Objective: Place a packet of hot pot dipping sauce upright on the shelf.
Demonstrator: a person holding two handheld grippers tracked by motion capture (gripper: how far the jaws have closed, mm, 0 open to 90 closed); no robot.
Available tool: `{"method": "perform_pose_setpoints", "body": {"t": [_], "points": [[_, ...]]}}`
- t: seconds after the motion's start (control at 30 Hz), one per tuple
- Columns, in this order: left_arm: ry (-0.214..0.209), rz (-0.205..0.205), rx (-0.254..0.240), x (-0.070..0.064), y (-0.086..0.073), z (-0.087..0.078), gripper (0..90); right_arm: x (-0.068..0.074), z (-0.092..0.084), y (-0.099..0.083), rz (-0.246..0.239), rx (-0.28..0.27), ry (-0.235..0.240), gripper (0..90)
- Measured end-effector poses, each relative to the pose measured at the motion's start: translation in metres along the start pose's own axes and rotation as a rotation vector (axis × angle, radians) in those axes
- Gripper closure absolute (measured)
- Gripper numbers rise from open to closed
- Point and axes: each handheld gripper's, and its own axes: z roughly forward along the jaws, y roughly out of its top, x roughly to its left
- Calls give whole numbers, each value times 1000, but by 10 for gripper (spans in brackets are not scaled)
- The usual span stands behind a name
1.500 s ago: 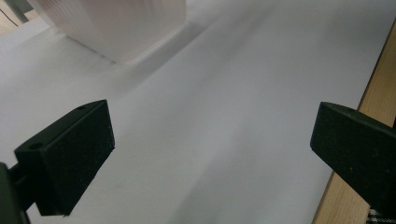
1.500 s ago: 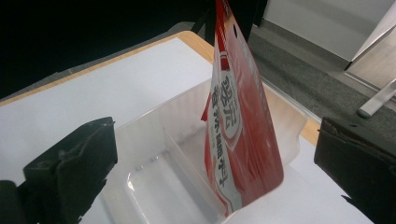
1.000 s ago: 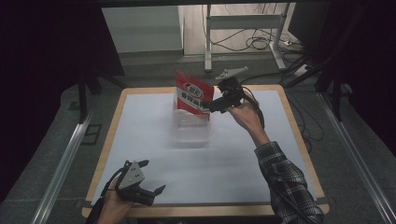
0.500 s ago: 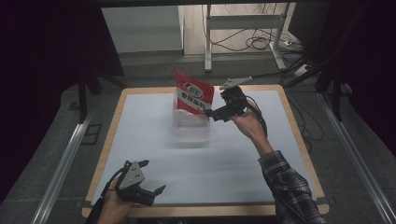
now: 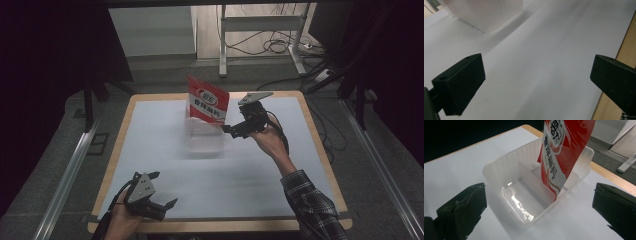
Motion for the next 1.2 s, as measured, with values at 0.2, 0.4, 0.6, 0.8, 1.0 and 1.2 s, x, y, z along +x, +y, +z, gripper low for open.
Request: {"method": "perform_pose_setpoints", "body": {"t": [0.2, 0.4, 0.6, 0.8, 1.0, 1.2], "points": [[-1, 1, 1, 0, 0, 0, 0, 2, -6, -8, -8, 3, -1, 0], [-3, -8, -6, -1, 0, 0, 0, 6, -15, -13, -11, 0, -2, 0], [-2, -8, -7, -1, 0, 0, 0, 11, -23, -20, -1, 3, 4, 0], [-3, -7, -5, -2, 0, 1, 0, 16, -29, -33, 5, 4, 5, 0], [-3, -6, -3, -2, 0, 1, 0, 19, -32, -43, 7, -4, 5, 0], [-6, -6, -2, -2, 0, 2, 0, 23, -33, -55, 8, -22, 11, 0]]}}
